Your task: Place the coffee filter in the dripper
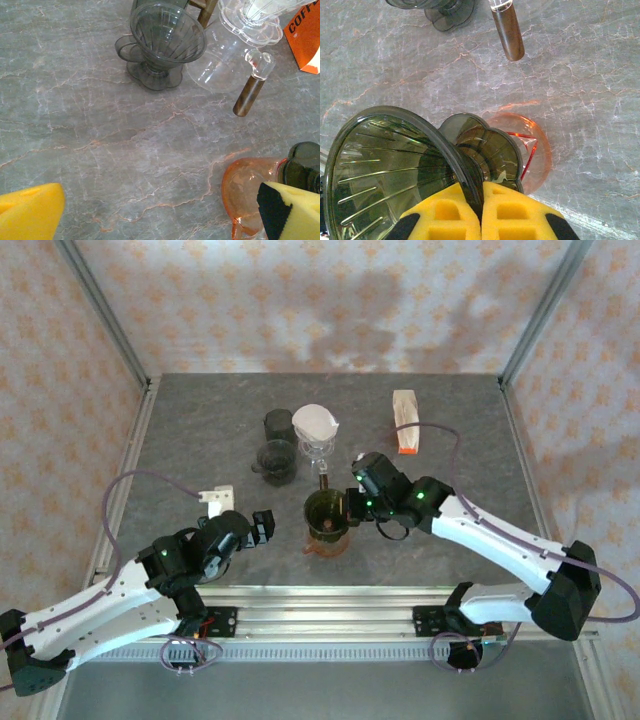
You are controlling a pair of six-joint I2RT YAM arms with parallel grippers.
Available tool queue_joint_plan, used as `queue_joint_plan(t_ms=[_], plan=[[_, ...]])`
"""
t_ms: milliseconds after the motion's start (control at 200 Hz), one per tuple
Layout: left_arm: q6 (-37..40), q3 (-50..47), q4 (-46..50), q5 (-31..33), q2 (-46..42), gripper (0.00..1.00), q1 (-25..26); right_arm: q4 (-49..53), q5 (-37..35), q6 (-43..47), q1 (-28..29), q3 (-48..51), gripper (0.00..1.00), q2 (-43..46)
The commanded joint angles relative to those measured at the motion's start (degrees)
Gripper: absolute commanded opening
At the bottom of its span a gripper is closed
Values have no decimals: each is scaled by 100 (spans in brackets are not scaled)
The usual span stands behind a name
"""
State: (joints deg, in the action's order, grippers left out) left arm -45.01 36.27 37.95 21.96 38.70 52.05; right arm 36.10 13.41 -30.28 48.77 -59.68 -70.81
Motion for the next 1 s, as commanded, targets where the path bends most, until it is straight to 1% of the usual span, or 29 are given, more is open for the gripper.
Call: queue_joint_plan(t_ms=[0,180,425,596,616,686,731,756,826,951,996], plan=[[-79,-60,37,259,-54,100,17,-218,-176,-78,27,-3,0,-29],[-64,-85,38,251,-73,100,15,-105,-447,-20,18,50,0,-80],[-69,-85,62,275,-81,100,15,-281,-245,-123,20,189,0,-213],[-77,-76,93,286,-89,100,15,-182,-353,-179,18,202,0,-203],[-78,-81,93,288,-90,100,15,-182,-355,-188,26,213,3,-199],[-78,-93,66,272,-82,100,18,-191,-315,-193,26,236,18,-204],[-73,-94,43,253,-77,100,15,-202,-287,-193,26,231,33,-215],[-75,-103,32,249,-73,100,16,-206,-279,-191,27,237,40,-206],[-86,-116,-2,227,-45,100,17,-194,-350,-200,27,221,54,-159],[-84,-118,-17,213,-27,100,17,-33,-839,-182,18,113,70,93],[-90,-121,-25,230,-36,100,18,59,-1112,-150,5,44,72,211]])
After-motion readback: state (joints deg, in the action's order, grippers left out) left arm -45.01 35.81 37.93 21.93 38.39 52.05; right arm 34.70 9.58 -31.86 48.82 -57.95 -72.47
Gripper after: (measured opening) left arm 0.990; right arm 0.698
